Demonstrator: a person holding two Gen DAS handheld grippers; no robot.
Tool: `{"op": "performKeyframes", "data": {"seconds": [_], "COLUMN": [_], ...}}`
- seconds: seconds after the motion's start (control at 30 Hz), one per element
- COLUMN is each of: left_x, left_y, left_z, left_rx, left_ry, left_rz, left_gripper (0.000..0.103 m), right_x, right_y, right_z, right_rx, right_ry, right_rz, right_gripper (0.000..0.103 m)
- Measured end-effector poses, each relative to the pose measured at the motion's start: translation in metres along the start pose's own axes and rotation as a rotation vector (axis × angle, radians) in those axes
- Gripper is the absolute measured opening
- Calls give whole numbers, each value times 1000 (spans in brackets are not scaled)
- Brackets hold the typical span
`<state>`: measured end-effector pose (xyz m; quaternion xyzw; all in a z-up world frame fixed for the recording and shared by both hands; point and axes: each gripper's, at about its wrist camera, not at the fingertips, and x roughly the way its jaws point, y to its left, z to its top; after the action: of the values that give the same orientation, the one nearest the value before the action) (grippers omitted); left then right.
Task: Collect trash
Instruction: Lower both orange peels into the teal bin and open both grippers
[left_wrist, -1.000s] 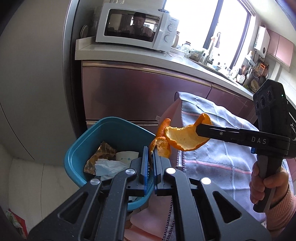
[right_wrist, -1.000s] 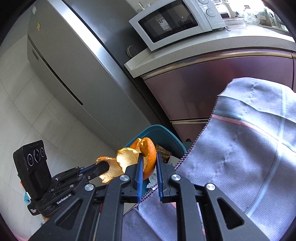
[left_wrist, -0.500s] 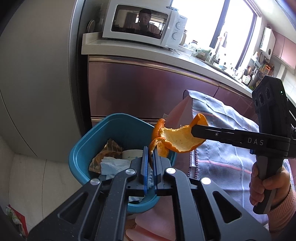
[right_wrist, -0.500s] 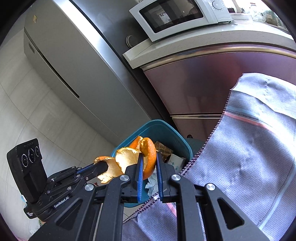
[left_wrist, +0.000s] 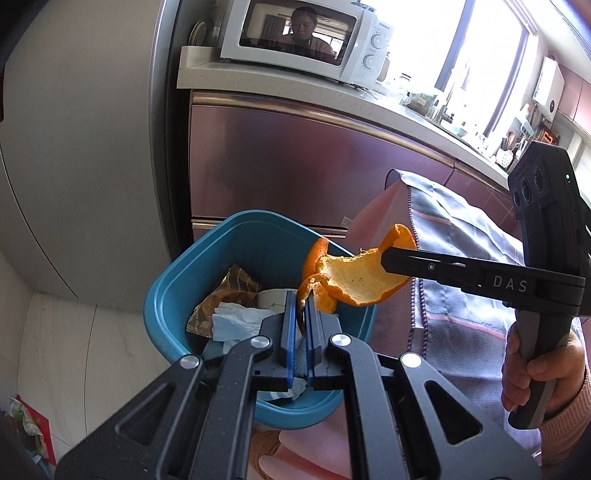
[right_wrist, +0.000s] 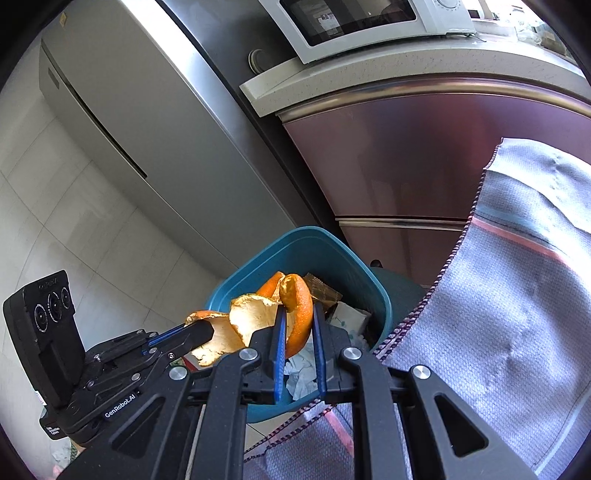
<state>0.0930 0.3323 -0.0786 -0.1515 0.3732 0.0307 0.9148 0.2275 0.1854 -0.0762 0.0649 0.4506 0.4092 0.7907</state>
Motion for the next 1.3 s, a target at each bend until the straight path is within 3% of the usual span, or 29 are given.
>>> {"op": "performKeyframes", "data": {"seconds": [0.33,0.6,0.93,1.2,1.3], "left_x": [19,32,49,23,6], "left_y": [12,18,24,11,2], "left_z": [-4,-6,-13,-17,-18], "left_rx": [-31,-34,-57,-31,-11], "left_ry": [35,55,82,2,-44], "left_rz": [24,46,59,21,4], "left_gripper": [5,6,19,33,42], "right_x": [24,40,40,10,-13], "right_y": [2,5,4,-1,-1], "right_z": [3,5,2,-8,-15], "right_rx": [-20,-35,-44,-42,-51], "right_ry": [46,93,83,7,-50], "right_rz": [-33,-57,-80,-61,-51], "right_gripper": [14,22,23,26,33]}}
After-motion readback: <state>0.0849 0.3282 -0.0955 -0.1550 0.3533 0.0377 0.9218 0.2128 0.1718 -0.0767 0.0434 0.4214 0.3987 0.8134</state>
